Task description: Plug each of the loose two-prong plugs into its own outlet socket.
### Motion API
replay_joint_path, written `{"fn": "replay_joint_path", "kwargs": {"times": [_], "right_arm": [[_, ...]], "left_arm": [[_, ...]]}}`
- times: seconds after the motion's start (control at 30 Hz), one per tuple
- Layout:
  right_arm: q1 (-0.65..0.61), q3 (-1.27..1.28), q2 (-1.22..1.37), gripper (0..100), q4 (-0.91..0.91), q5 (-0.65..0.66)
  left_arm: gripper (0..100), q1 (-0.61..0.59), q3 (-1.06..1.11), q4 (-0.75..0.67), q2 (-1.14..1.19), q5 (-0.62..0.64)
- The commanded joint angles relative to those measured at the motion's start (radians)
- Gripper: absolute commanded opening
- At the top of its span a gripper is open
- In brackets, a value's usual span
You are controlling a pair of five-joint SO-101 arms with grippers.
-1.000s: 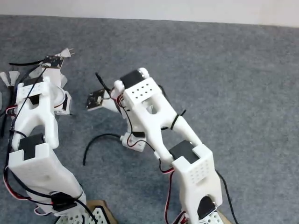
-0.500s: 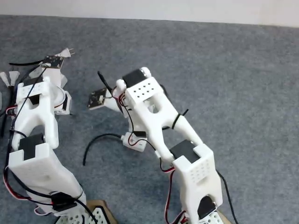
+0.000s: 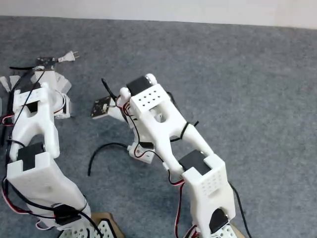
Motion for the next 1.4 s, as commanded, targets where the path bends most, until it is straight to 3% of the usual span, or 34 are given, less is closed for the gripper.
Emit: {"fn": "replay_joint_path", "kwargs": {"times": [0.0,0.33,0.57,0.8,0.87,1.0,1.2,1.37], "right_arm": [[-0.022,-0.056,-0.070,0.7,0.021,-0.018],[-0.091,0.084,-0.070,0.7,0.021,0.044],[-0.065,0.084,-0.073,0.7,0.022,0.037],[0.021,0.061,-0.236,0.7,-0.005,-0.098],[0.038,0.035,-0.300,0.7,-0.068,-0.198],[0.076,0.061,-0.412,0.7,-0.199,-0.299],[0.073,0.484,-0.630,0.8,-0.595,-0.296],[0.058,0.905,-0.848,0.8,-0.900,-0.301]], "left_arm": [[23,-0.008,-0.010,-0.018,-0.010,0.012],[23,-0.079,-0.054,-0.037,-0.012,0.052],[23,-0.081,-0.047,-0.041,-0.007,0.052],[23,-0.099,-0.088,-0.057,-0.015,0.086],[23,-0.062,-0.099,-0.044,-0.015,0.087],[23,0.022,-0.151,0.109,-0.016,0.081],[23,0.119,-0.407,0.503,-0.025,-0.044],[23,0.124,-0.489,0.580,-0.156,-0.048]]}}
